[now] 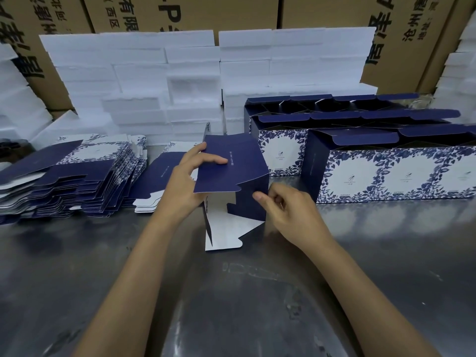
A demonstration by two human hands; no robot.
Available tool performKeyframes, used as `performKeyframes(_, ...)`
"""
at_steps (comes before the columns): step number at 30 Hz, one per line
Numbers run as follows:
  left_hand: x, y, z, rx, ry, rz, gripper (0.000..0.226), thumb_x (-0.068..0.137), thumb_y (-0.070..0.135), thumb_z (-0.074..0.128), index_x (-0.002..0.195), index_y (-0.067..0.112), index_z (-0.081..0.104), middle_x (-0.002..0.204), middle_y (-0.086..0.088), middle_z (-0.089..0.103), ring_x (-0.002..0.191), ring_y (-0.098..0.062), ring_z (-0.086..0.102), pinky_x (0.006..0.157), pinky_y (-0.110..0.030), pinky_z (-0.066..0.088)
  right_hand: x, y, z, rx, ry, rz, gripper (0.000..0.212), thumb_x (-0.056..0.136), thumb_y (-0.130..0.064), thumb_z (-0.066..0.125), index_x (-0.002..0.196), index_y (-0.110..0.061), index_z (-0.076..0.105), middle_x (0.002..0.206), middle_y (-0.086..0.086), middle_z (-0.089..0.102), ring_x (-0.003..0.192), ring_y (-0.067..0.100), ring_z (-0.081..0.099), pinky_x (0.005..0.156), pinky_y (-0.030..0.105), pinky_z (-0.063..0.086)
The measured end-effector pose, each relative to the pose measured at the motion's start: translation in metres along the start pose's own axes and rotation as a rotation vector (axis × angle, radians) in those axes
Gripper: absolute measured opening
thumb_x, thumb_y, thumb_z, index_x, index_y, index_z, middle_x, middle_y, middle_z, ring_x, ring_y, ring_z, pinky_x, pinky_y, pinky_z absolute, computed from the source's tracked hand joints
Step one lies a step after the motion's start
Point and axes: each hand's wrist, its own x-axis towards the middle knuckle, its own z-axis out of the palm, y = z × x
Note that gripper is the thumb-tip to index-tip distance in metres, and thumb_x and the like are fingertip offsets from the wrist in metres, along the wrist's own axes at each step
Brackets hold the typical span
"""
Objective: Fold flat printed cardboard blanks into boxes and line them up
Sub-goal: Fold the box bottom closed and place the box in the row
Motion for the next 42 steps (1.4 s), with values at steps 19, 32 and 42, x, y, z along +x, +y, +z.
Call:
performKeyframes(19,-0.004,0.010,0.005,0.050,-0.007,-0.044,0.049,0.082,-0.011,0.069,0.124,0.012,0.064,0.160,-0.001,0.030,0.148,-0.012,0.029,0.090,-0.037,0.052,0.000,-0.018,-0.006,0.313,0.238,-0.008,0.014,0.097,-0.024,0.061,0.088,-0.016,0.055,0.077,-0.013,0.053,0.076,0.013,0.049,0.071,0.029,0.040)
performKeyframes(32,-0.001,0.004,-0.009,0.256,-0.423,-0.160,0.109,0.060,0.029,0.096,0.138,0.063,0.028,0.154,0.035,-0.026,0.143,0.007,0.018,0.091,-0.008,0.038,0.001,-0.024,-0.002,0.347,0.090,-0.002,0.033,0.094,-0.022,0.073,0.127,-0.025,0.066,0.146,-0.013,0.051,0.140,0.003,0.041,0.118,0.036,0.034)
performKeyframes(42,0.002,0.016,0.006,0.155,-0.076,-0.042,0.040,0.074,0.032,0.087,0.105,0.045,0.065,0.161,0.018,0.024,0.147,0.000,0.023,0.114,-0.031,0.030,0.004,-0.026,0.002,0.422,0.169,-0.004,0.028,0.090,-0.011,0.076,0.112,-0.027,0.070,0.137,-0.006,0.057,0.134,0.011,0.050,0.115,0.042,0.038)
